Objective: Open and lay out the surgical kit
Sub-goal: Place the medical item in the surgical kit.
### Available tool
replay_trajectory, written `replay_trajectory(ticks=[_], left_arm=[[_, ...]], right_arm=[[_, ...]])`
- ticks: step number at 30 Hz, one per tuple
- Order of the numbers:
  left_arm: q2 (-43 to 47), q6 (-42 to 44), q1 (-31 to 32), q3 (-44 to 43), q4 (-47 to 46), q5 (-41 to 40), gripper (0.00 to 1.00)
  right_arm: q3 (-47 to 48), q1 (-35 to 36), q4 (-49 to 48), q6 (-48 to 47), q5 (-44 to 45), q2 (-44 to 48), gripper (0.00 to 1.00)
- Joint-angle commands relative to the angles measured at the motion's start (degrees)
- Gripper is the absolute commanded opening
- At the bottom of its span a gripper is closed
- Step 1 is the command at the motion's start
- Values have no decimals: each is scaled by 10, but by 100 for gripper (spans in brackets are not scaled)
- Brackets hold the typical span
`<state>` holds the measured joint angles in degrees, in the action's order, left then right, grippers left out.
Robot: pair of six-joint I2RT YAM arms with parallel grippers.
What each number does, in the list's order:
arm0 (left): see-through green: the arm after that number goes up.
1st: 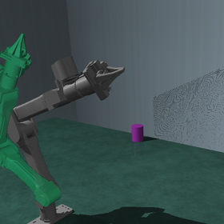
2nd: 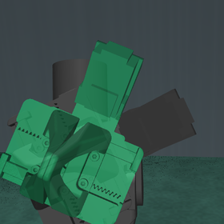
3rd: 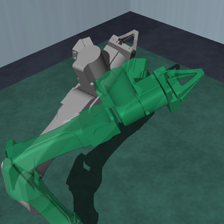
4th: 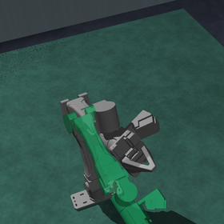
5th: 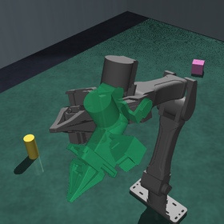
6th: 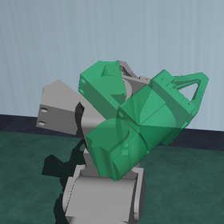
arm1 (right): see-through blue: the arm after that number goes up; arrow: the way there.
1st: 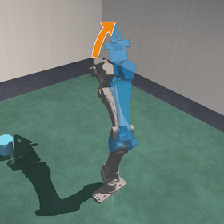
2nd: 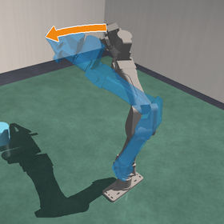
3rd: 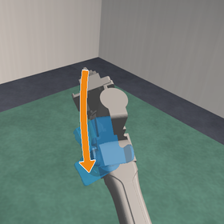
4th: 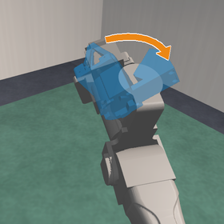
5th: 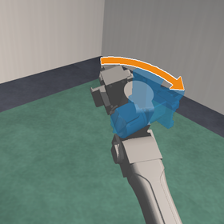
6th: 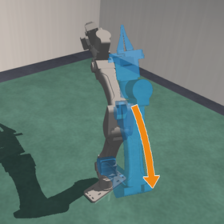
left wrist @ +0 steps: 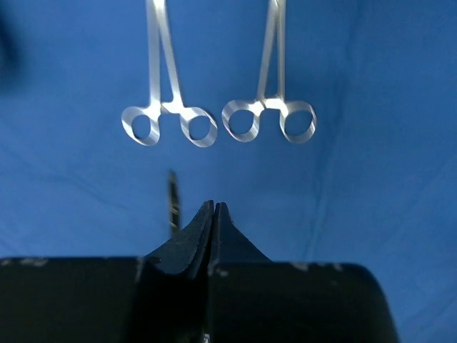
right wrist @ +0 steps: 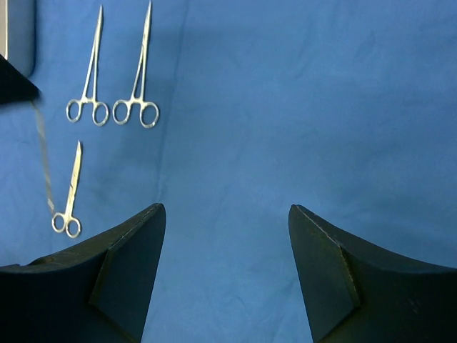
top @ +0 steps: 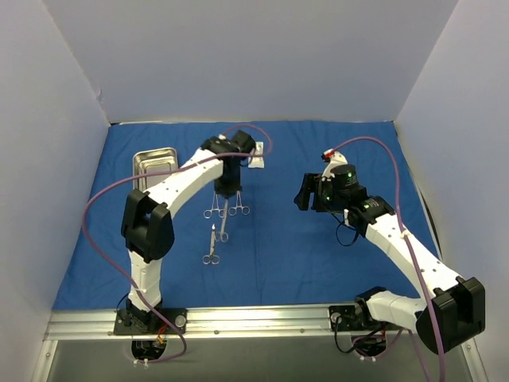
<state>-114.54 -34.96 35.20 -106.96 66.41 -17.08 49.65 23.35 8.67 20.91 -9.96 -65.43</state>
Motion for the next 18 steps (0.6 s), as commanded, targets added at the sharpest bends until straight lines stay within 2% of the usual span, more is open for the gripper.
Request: replay_trajectory(ticks=[1, 6, 18], left_arm=[[31, -77, 36, 43, -48, 17, 2], [25, -121, 50, 97, -86, 52, 2], [-9, -172, 68, 128, -97, 61, 2]], right_arm=[[-18, 3, 10, -8, -14, 28, 65], [-52, 3, 6, 6, -23, 48, 65], [-85, 3, 27, 12, -19, 79, 65]])
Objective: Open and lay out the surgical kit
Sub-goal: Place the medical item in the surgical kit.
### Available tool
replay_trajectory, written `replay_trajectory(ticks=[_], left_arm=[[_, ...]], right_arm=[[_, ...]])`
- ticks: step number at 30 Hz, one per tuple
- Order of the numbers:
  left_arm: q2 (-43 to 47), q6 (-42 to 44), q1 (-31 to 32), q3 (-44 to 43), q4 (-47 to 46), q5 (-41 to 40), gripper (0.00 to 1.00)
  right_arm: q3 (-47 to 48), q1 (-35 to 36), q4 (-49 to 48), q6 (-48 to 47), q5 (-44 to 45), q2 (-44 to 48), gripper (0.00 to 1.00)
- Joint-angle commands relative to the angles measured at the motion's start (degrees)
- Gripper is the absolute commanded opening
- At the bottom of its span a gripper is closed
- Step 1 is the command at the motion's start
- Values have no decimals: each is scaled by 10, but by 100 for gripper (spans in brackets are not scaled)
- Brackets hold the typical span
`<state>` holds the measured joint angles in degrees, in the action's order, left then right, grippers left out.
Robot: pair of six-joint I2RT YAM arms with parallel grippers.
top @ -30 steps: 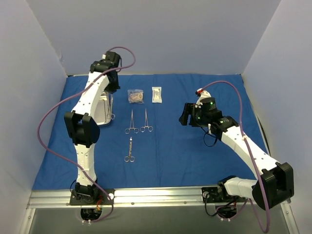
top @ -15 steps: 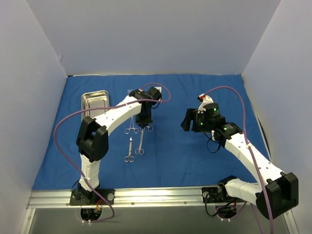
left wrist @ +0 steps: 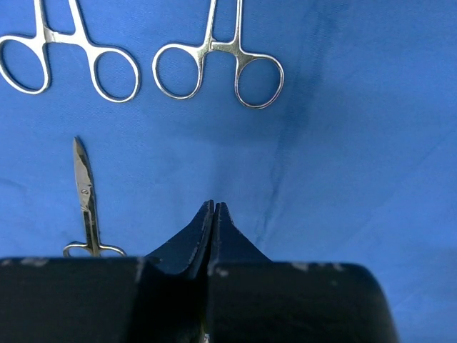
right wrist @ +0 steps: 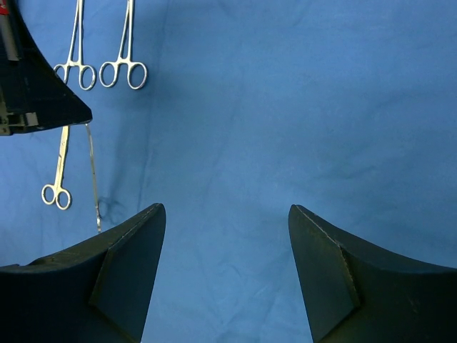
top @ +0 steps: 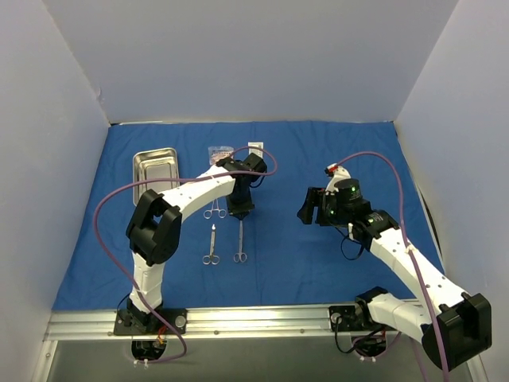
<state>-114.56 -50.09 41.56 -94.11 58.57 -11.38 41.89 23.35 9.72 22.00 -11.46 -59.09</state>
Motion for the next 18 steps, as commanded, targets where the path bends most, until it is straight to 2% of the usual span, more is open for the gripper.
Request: replay_trajectory(ticks=[1, 6, 18], left_arm=[[-10, -24, 5, -1, -14, 0, 2], [-38, -36, 5, -6, 8, -1, 2], [-84, 1, 5, -40, 0, -34, 2]], right_arm=[[-10, 3, 18, 1, -1, 18, 65], [-19, 3, 16, 9, -1, 30, 65], [-16, 3, 18, 7, 1, 30, 65]])
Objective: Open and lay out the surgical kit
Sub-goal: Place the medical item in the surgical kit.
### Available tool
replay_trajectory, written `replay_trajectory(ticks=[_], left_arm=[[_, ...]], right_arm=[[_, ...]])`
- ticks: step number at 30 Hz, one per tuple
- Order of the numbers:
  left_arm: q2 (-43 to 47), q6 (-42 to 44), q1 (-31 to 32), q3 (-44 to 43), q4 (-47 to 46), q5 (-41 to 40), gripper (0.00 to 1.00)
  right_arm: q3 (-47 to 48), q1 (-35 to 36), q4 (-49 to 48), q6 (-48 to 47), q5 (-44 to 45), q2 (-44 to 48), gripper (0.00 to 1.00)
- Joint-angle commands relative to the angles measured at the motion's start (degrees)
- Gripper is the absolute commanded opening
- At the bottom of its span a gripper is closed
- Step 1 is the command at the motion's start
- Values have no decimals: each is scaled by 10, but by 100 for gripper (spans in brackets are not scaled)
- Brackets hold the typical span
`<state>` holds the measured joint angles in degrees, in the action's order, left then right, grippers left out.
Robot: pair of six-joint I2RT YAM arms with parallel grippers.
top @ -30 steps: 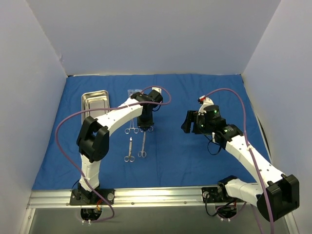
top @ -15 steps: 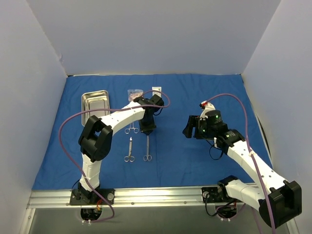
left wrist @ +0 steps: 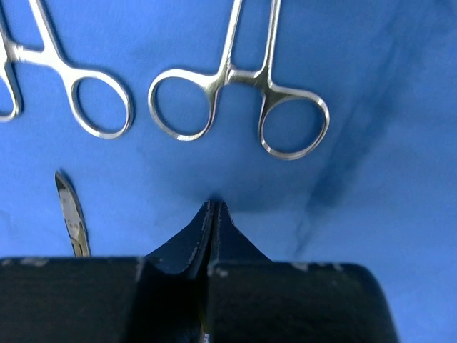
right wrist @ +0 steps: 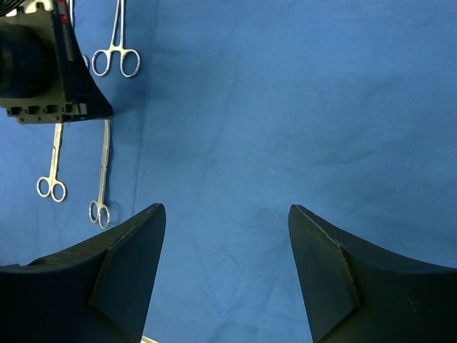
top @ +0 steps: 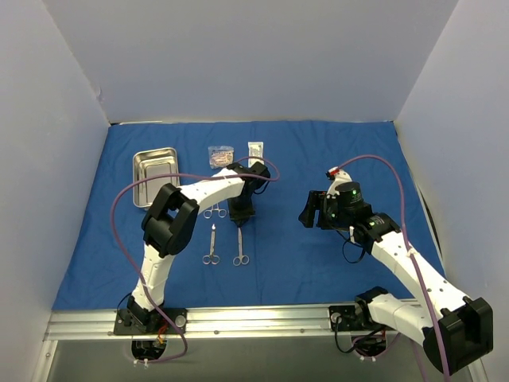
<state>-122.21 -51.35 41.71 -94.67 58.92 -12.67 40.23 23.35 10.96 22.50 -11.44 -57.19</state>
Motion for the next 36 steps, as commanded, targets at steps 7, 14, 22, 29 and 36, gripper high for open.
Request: replay_trajectory(ticks=[7, 14, 22, 29, 36], left_arm=[[-36, 47, 4, -67, 4, -39, 2], [-33, 47, 3, -65, 11, -50, 3], [-29, 39, 4, -54, 18, -34, 22], [-17, 43, 4, -65, 27, -37, 36], [32, 65, 4, -119, 57, -42, 56]], right_arm=[[-1, 3, -1, 0, 1, 3, 65], [0, 3, -11, -1, -2, -10, 65], [4, 3, -17, -2, -5, -19, 65], [2, 3, -21, -1, -6, -20, 65], [18, 3, -20, -4, -9, -29, 65]])
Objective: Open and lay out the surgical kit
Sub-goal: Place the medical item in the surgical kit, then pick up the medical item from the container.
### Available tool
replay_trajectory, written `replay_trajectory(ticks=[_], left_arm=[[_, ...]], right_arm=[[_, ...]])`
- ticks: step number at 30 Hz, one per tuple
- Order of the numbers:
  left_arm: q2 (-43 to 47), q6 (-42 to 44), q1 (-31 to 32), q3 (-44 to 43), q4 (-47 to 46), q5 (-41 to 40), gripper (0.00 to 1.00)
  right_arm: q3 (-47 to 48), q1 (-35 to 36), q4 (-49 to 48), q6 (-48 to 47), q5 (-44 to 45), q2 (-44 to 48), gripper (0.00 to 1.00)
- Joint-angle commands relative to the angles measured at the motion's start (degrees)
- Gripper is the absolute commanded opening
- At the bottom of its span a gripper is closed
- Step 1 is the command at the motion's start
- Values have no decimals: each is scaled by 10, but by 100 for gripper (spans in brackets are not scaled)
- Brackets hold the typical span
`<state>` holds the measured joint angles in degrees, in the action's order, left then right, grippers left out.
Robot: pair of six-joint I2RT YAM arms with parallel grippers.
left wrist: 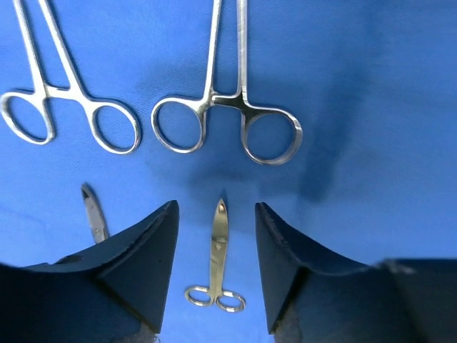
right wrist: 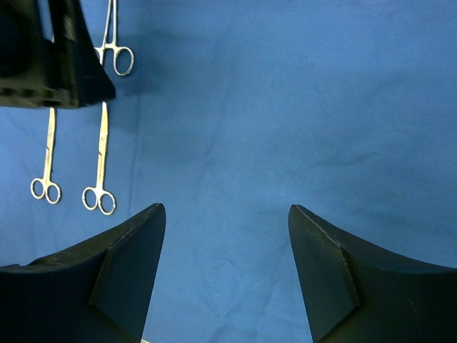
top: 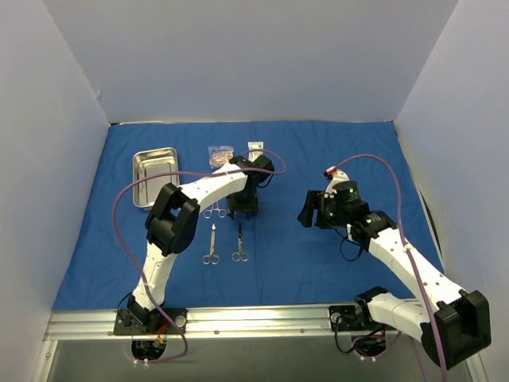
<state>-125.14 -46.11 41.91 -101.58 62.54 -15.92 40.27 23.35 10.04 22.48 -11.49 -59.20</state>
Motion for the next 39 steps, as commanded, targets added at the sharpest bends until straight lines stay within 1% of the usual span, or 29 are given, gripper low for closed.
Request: replay_trajectory(ticks=[1, 3, 4, 6, 10, 11, 13, 14, 15, 16, 17, 18, 20, 21, 24, 26, 29, 30, 34, 35, 39], left_arm=[[74, 25, 1, -76, 34, -18, 60], [89, 44, -2, -102, 49, -44, 64], [95, 51, -12, -120, 51, -48, 67], [113, 78, -26, -130, 43, -54, 70], [153, 141, -89, -106, -4, -40, 72], [161, 154, -125, -87, -15, -31, 72], [177, 188, -163, -72, -38, -20, 72], [180, 202, -198, -67, -44, -20, 72], [185, 229, -216, -55, -62, -17, 72], [187, 240, -234, -49, -71, -3, 72], [189, 253, -273, -42, -84, 11, 72], [187, 267, -292, -27, -105, 22, 71], [177, 271, -327, -21, -116, 27, 71], [163, 280, -354, -20, -125, 26, 70], [118, 292, -390, -30, -142, 13, 66], [97, 300, -401, -49, -153, 32, 63], [66, 325, -412, -59, -195, 56, 61], [49, 331, -415, -63, -209, 77, 61], [4, 346, -442, -93, -221, 125, 56], [-8, 352, -444, -99, -226, 135, 52], [-30, 363, -450, -110, -232, 159, 49]], right_arm=[[21, 3, -12, -4, -7, -12, 65], [25, 3, -13, -5, -8, -21, 65], [30, 3, -15, -5, -10, -24, 65], [33, 4, -19, -4, -13, -35, 65], [46, 4, -23, -5, -10, -53, 65], [51, 4, -24, -4, -9, -56, 65], [53, 4, -27, -2, -8, -64, 65], [55, 4, -29, -2, -7, -65, 65], [56, 4, -31, 0, -6, -72, 65], [55, 5, -36, 1, -6, -75, 65], [56, 4, -39, 3, -6, -82, 65], [57, 5, -42, 4, -6, -87, 65], [59, 5, -49, 6, -9, -97, 65], [61, 5, -52, 6, -10, -107, 65], [62, 5, -63, 6, -9, -123, 65], [65, 5, -66, 7, -10, -139, 65], [72, 5, -67, 7, -9, -158, 65], [75, 5, -67, 7, -9, -162, 65], [95, 5, -57, 4, -3, -183, 65], [97, 5, -56, 3, 1, -188, 65], [106, 5, -49, 5, 7, -198, 65]])
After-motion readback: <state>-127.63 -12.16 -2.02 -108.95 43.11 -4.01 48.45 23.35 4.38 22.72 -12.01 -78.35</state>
